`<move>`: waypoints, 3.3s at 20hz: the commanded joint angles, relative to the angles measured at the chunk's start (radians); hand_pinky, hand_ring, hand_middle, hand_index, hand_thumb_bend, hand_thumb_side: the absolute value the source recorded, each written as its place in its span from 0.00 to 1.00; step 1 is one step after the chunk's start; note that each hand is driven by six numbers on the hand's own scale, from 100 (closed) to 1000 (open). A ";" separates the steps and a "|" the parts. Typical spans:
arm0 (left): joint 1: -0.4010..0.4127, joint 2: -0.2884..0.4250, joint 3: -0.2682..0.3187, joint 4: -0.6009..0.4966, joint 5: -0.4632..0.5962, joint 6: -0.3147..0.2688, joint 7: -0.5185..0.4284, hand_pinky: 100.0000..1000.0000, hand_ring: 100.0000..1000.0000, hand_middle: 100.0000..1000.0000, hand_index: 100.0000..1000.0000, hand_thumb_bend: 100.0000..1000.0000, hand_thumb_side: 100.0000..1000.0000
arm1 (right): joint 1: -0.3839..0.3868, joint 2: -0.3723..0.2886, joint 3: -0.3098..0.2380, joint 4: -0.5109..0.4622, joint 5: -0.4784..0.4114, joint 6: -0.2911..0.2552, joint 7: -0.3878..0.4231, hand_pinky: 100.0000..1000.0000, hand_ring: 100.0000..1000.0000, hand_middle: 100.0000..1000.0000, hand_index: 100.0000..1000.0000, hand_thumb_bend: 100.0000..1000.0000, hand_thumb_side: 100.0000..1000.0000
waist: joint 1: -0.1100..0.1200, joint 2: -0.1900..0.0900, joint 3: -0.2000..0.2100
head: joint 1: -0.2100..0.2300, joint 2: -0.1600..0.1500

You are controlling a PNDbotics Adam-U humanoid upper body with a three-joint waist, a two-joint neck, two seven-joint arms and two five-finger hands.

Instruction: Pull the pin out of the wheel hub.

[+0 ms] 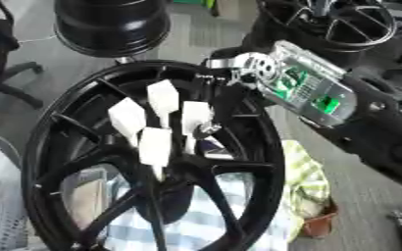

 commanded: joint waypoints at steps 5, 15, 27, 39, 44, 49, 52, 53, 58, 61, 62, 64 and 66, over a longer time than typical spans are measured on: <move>-0.010 0.015 0.001 -0.017 -0.003 0.000 -0.011 0.75 0.76 0.66 0.88 0.12 0.52 | -0.012 -0.029 -0.011 -0.025 -0.012 0.047 0.044 0.74 0.66 0.56 0.65 0.57 0.09 | 0.005 -0.017 -0.003 | -0.001 -0.003; -0.008 0.010 0.001 -0.017 -0.002 0.002 -0.014 0.75 0.76 0.66 0.88 0.11 0.52 | -0.012 -0.005 -0.014 -0.017 -0.020 0.040 0.039 0.74 0.66 0.57 0.67 0.57 0.10 | 0.005 -0.014 0.000 | -0.002 -0.005; -0.008 0.006 0.002 -0.017 -0.001 0.001 -0.014 0.75 0.76 0.66 0.88 0.10 0.52 | 0.000 0.039 -0.013 0.024 -0.020 0.027 0.057 0.74 0.66 0.57 0.68 0.56 0.10 | 0.005 -0.009 0.007 | -0.004 -0.008; -0.008 0.004 0.003 -0.017 -0.001 0.003 -0.013 0.75 0.76 0.66 0.88 0.10 0.52 | 0.006 0.050 -0.019 0.038 -0.026 0.021 0.048 0.73 0.60 0.51 0.63 0.34 0.00 | 0.005 -0.008 0.008 | -0.004 -0.010; -0.008 0.003 0.003 -0.017 -0.002 0.003 -0.014 0.75 0.76 0.66 0.88 0.10 0.52 | 0.011 0.045 -0.023 0.031 -0.037 0.020 0.049 0.72 0.58 0.49 0.61 0.28 0.00 | 0.006 -0.008 0.006 | -0.005 -0.013; -0.009 0.003 0.003 -0.017 -0.002 0.005 -0.015 0.75 0.76 0.66 0.88 0.09 0.53 | 0.038 0.011 -0.035 -0.021 -0.065 0.023 0.032 0.71 0.55 0.44 0.55 0.24 0.00 | 0.005 -0.006 0.006 | -0.006 -0.013; -0.008 0.003 0.003 -0.017 -0.002 0.006 -0.016 0.75 0.76 0.66 0.88 0.09 0.53 | 0.042 0.001 -0.040 -0.042 -0.076 0.032 0.007 0.70 0.54 0.41 0.52 0.19 0.00 | 0.005 -0.007 0.006 | -0.007 -0.013; -0.008 0.003 0.003 -0.017 -0.002 0.007 -0.016 0.75 0.76 0.66 0.88 0.09 0.53 | 0.042 -0.002 -0.039 -0.048 -0.077 0.033 0.002 0.70 0.53 0.40 0.51 0.18 0.00 | 0.005 -0.008 0.006 | -0.007 -0.014; -0.007 0.003 0.004 -0.017 -0.002 0.007 -0.017 0.75 0.76 0.66 0.88 0.09 0.52 | 0.029 -0.019 -0.045 -0.072 -0.069 0.026 -0.002 0.70 0.51 0.36 0.47 0.14 0.00 | 0.005 -0.010 0.005 | -0.006 -0.012; -0.007 0.004 0.004 -0.017 -0.002 0.007 -0.017 0.75 0.76 0.66 0.88 0.09 0.52 | 0.016 -0.036 -0.060 -0.091 -0.056 0.017 0.001 0.70 0.49 0.33 0.45 0.13 0.00 | 0.005 -0.012 0.003 | -0.006 -0.012; -0.007 0.004 0.004 -0.017 -0.002 0.007 -0.017 0.75 0.76 0.66 0.88 0.09 0.52 | 0.010 -0.042 -0.066 -0.097 -0.051 0.015 0.005 0.70 0.48 0.32 0.44 0.12 0.00 | 0.005 -0.012 0.002 | -0.006 -0.012; -0.007 0.005 0.004 -0.017 -0.002 0.007 -0.017 0.75 0.76 0.66 0.88 0.09 0.52 | -0.003 -0.054 -0.080 -0.107 -0.043 0.011 0.012 0.70 0.47 0.31 0.43 0.11 0.00 | 0.006 -0.013 0.001 | -0.006 -0.012; -0.008 0.006 0.005 -0.017 -0.002 0.007 -0.017 0.75 0.76 0.66 0.88 0.09 0.52 | -0.016 -0.068 -0.098 -0.116 -0.040 0.009 0.023 0.70 0.46 0.31 0.43 0.11 0.00 | 0.006 -0.013 0.000 | -0.005 -0.012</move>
